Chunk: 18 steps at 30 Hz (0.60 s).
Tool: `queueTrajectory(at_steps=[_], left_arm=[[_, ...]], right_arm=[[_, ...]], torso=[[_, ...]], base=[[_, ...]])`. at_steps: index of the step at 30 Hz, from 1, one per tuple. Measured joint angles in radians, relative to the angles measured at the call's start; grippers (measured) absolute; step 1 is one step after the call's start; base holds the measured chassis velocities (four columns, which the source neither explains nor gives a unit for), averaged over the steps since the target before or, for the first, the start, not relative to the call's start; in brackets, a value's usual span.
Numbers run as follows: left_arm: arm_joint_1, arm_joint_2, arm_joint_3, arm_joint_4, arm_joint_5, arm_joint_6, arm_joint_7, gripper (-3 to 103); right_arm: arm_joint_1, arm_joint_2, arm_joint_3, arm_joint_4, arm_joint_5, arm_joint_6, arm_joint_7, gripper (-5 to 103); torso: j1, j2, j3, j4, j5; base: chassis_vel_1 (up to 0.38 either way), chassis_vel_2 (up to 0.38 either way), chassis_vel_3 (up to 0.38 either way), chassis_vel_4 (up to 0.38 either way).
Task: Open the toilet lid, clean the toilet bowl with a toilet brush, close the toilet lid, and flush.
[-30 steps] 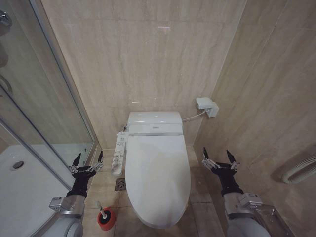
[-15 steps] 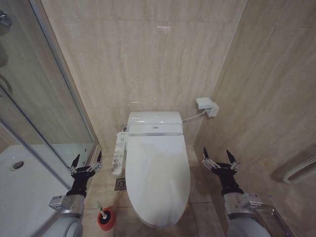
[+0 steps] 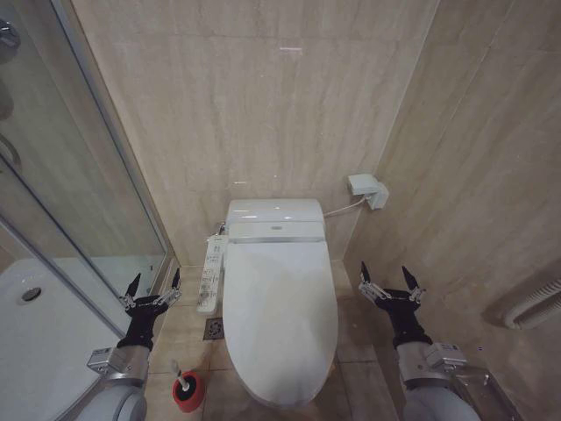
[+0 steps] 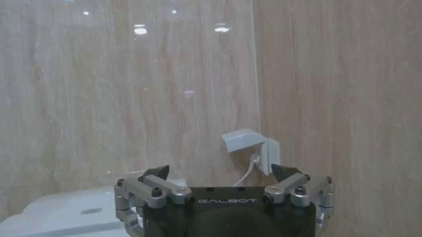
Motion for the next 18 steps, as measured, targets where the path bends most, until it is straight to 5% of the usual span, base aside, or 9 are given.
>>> queueTrajectory(at_steps=[18], left_arm=[[0.004,-0.005,0.0,-0.003,0.019,-0.001,0.002,100]], right_arm=[[0.0,0.0,0.0,0.0,0.0,0.0,0.0,100]], torso=[[0.0,0.0,0.0,-0.0001,0.0001]], base=[[-0.026,0.021,0.026,-0.026]])
